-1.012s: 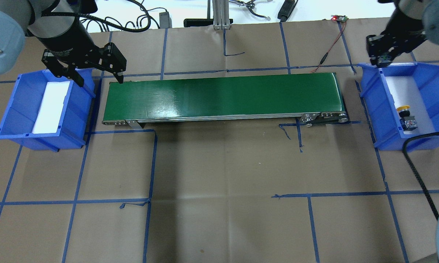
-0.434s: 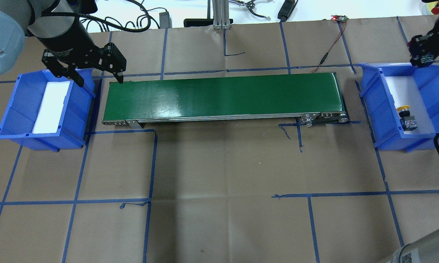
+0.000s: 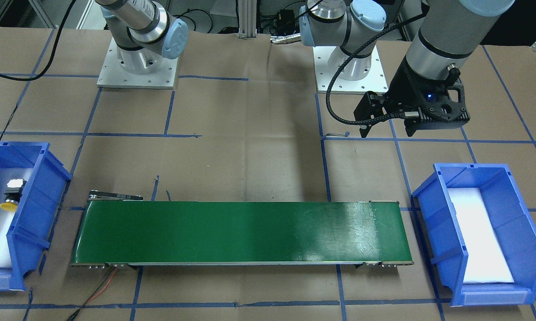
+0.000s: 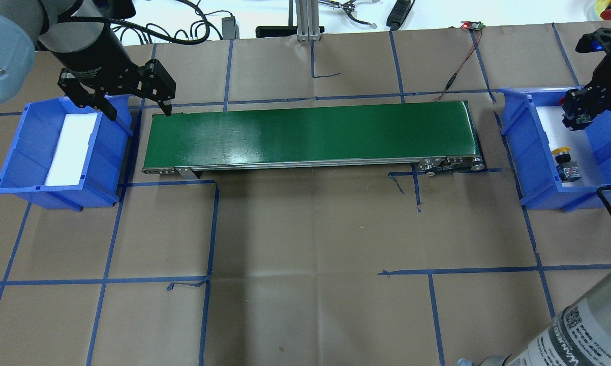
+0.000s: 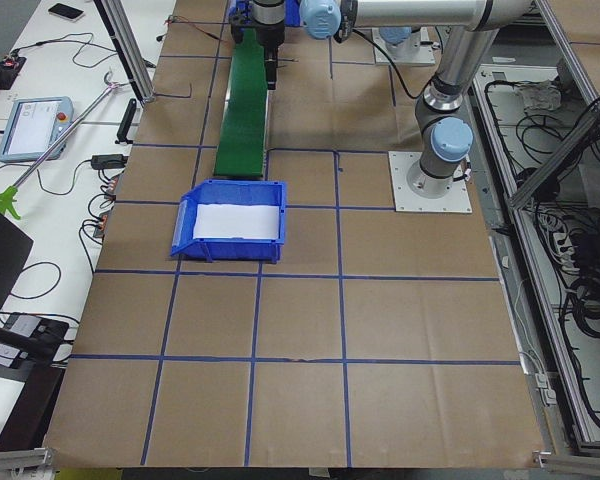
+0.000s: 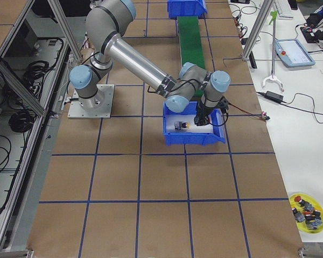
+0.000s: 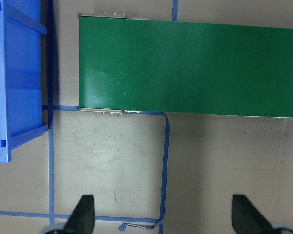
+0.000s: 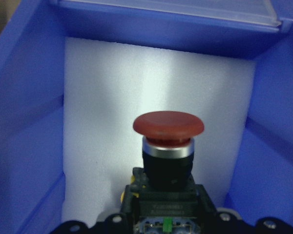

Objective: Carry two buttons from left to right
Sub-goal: 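Lower the red button beside the yellow one and open the right gripper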

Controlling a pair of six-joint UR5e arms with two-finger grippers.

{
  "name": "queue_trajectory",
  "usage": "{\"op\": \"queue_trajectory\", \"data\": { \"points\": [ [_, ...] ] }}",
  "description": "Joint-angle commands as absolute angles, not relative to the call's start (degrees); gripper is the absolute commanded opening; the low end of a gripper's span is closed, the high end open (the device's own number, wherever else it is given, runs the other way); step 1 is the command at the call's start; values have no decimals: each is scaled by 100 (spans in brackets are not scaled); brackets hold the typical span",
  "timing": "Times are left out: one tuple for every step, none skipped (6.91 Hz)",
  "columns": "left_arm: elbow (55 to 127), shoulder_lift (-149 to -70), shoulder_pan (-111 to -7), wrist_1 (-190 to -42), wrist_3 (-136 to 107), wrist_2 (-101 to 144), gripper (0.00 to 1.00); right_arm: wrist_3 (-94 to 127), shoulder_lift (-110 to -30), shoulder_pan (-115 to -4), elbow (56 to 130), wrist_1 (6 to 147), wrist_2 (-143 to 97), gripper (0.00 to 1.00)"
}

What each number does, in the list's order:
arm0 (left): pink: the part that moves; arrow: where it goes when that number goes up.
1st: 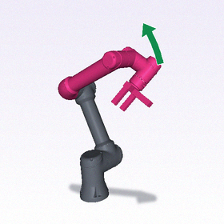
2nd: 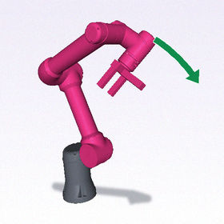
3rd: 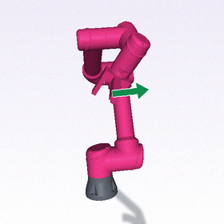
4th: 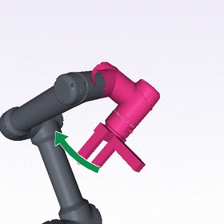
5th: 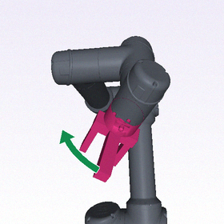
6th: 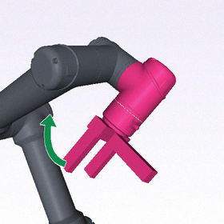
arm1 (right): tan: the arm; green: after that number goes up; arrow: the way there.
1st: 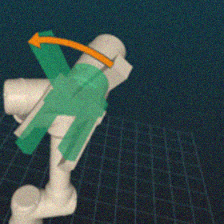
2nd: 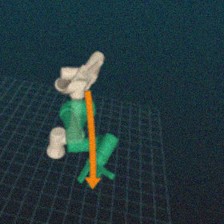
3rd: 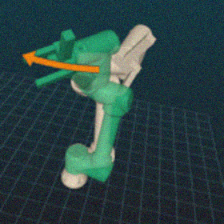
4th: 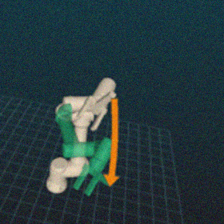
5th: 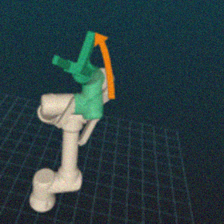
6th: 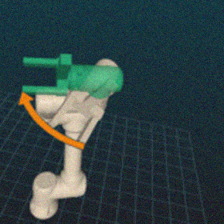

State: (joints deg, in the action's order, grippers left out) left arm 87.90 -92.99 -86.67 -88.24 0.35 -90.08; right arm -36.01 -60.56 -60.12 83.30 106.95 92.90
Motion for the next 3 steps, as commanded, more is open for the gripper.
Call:
{"op": "queue_trajectory", "data": {
  "points": [
    [8789,-9299,-8666,-8824,35,-9009,100,-3498,-5916,-6029,8455,10872,9290,2],
    [8789,-9299,-8666,-8824,35,-9009,100,-3498,-5828,-6029,8455,10881,9290,3],
    [8789,-9299,-8675,-8824,35,-9009,100,-3489,-5749,-6038,8446,10881,9290,3]
  ]
}}
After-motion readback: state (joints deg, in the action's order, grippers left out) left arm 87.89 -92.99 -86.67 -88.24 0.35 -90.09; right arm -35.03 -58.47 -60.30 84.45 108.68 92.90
